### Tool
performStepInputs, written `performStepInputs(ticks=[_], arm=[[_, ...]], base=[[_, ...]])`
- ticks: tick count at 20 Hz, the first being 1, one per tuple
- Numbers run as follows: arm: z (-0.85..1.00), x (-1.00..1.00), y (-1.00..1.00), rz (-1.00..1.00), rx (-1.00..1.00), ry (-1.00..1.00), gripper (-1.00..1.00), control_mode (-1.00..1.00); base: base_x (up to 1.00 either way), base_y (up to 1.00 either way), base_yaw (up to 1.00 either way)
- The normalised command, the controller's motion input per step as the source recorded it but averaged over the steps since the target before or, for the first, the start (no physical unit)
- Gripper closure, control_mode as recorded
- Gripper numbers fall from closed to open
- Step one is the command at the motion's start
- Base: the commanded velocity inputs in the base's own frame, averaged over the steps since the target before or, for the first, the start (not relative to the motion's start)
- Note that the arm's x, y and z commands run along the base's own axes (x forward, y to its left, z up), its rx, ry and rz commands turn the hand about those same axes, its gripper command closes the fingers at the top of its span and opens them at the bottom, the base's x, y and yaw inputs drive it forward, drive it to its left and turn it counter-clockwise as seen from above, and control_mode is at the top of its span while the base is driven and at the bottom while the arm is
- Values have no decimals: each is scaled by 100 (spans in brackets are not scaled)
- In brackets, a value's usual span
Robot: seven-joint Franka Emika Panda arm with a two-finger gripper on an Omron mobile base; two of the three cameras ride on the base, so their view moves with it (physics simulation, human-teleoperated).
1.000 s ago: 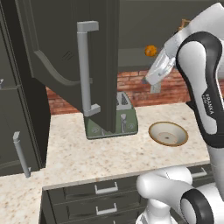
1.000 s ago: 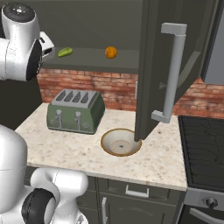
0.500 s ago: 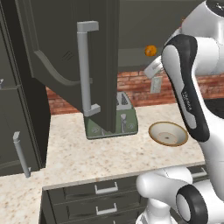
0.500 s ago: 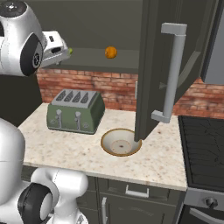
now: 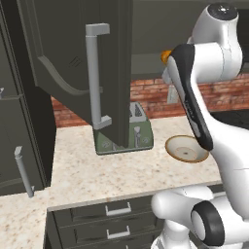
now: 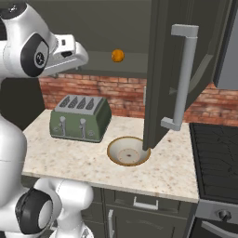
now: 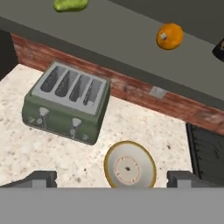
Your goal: Open the cabinet. Pick the mango and orange from the cabinet and place them into the bowl. Then close the cabinet.
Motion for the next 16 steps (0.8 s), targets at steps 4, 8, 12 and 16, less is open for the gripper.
performStepInputs(ticks=[4, 8, 12, 16], arm=[[-18, 24, -28, -29, -3, 0, -100, -100], [-9, 12, -26, -24, 0, 0, -100, -100], [-2, 3, -21, -20, 0, 0, -100, -100], [-1, 4, -13, -15, 0, 0, -100, -100]], base=[[0, 0, 0], [0, 0, 0], [0, 0, 0], [0, 0, 0]])
